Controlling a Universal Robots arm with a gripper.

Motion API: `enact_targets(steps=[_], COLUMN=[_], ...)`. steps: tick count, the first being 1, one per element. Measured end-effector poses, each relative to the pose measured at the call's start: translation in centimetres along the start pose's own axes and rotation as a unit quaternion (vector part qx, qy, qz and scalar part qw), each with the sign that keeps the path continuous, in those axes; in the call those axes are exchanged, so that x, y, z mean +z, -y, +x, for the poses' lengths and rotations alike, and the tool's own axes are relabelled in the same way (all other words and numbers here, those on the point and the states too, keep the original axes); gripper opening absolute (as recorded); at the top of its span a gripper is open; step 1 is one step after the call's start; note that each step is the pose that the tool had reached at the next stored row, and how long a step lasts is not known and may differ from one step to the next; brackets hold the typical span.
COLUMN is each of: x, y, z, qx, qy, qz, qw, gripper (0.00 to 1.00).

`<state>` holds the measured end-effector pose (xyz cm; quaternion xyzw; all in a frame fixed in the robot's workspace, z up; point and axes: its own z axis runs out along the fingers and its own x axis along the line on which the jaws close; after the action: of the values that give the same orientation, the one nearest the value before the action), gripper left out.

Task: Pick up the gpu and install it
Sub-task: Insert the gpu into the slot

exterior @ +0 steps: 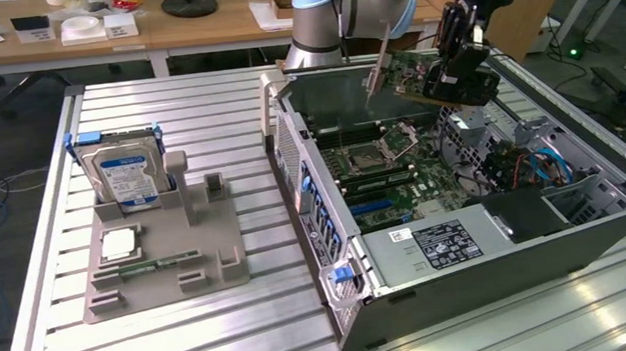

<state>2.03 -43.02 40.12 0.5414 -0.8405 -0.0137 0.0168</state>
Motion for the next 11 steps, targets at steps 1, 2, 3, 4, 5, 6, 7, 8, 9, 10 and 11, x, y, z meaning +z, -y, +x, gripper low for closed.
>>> enact_targets(steps=[1, 2, 3, 4, 5, 6, 7, 8, 9, 10, 11], x=[0.0, 0.0, 0.0, 0.01, 0.01, 0.01, 0.01, 0.01, 0.01, 0.01, 0.02], y=[0.0, 0.0, 0.0, 0.0, 0.0, 0.0, 0.0, 0.0, 0.0, 0.0, 0.0], z=[0.0, 0.0, 0.0, 0.0, 0.0, 0.0, 0.0, 0.0, 0.0, 0.0, 0.0], qx=[-0.009, -0.018, -0.027, -0.037, -0.046, -0.055, -0.064, -0.073, -0.082, -0.091, -0.1], qy=[-0.0003, -0.0007, -0.0011, -0.0015, -0.0019, -0.0022, -0.0026, -0.003, -0.0034, -0.0038, -0.0041], qz=[0.0001, 0.0003, 0.0004, 0.0005, 0.0006, 0.0007, 0.0009, 0.001, 0.0011, 0.0012, 0.0014], qw=[1.0, 0.9998, 0.9996, 0.9993, 0.999, 0.9985, 0.998, 0.9974, 0.9967, 0.9958, 0.995], gripper=[0.28, 0.28, 0.28, 0.28, 0.28, 0.28, 0.28, 0.28, 0.28, 0.28, 0.28])
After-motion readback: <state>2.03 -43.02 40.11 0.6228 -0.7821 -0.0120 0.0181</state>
